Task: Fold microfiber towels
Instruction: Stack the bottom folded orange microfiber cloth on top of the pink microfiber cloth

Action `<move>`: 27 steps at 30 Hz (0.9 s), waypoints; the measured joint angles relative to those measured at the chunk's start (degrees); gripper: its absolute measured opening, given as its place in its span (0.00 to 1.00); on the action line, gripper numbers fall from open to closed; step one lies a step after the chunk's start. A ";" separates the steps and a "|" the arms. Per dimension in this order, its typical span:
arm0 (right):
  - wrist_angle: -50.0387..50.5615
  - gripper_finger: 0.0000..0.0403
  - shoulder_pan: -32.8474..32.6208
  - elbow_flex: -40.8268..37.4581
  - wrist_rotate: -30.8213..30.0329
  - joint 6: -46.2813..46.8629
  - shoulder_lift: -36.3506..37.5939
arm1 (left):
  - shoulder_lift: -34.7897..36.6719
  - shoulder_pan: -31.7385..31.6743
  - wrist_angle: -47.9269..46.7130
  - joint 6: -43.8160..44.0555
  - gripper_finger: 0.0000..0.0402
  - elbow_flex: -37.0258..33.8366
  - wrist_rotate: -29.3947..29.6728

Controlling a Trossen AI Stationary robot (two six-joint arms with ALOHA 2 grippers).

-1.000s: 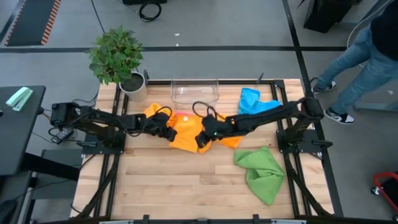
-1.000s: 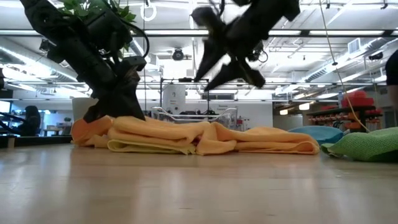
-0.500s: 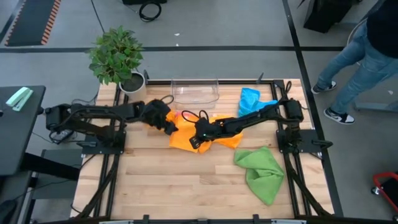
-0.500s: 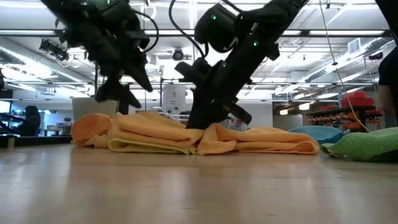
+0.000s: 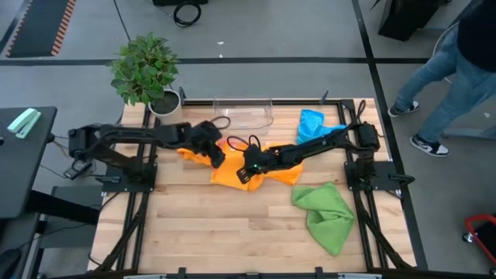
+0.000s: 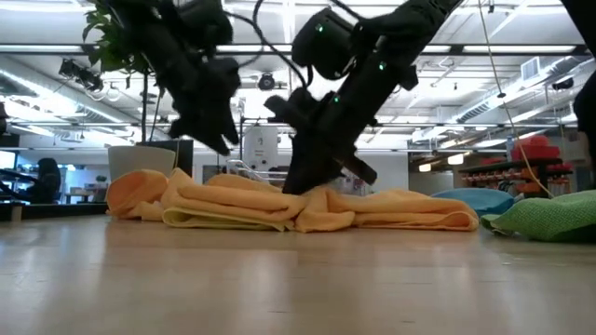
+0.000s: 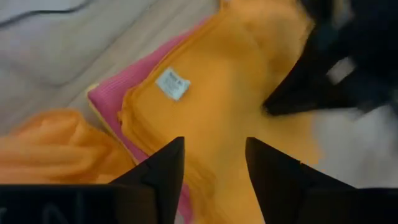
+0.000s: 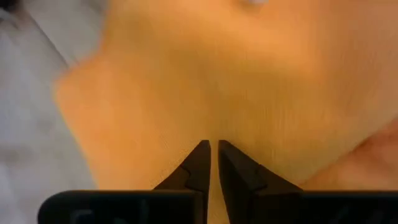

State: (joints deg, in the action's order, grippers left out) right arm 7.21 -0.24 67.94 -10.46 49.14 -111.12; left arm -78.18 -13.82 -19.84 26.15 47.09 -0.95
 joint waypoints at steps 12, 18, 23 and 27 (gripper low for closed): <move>-0.14 0.10 0.46 0.00 -0.24 -1.80 2.52 | -6.20 0.11 5.31 -15.74 0.45 0.04 13.76; -0.16 0.10 -0.05 0.00 -0.26 -2.36 2.46 | -6.38 0.00 6.33 -22.31 0.51 0.04 12.20; -0.29 0.10 -0.23 0.00 -2.25 -3.99 2.44 | -9.95 -0.25 7.94 -24.36 0.55 0.07 9.82; -0.92 0.10 -0.59 0.02 -2.38 -7.47 2.42 | -12.88 -0.53 8.78 -24.50 0.57 0.04 9.90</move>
State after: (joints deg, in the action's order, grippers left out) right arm 6.30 -0.83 67.96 -12.84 41.67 -108.71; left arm -91.06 -14.35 -11.06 1.65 47.13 8.95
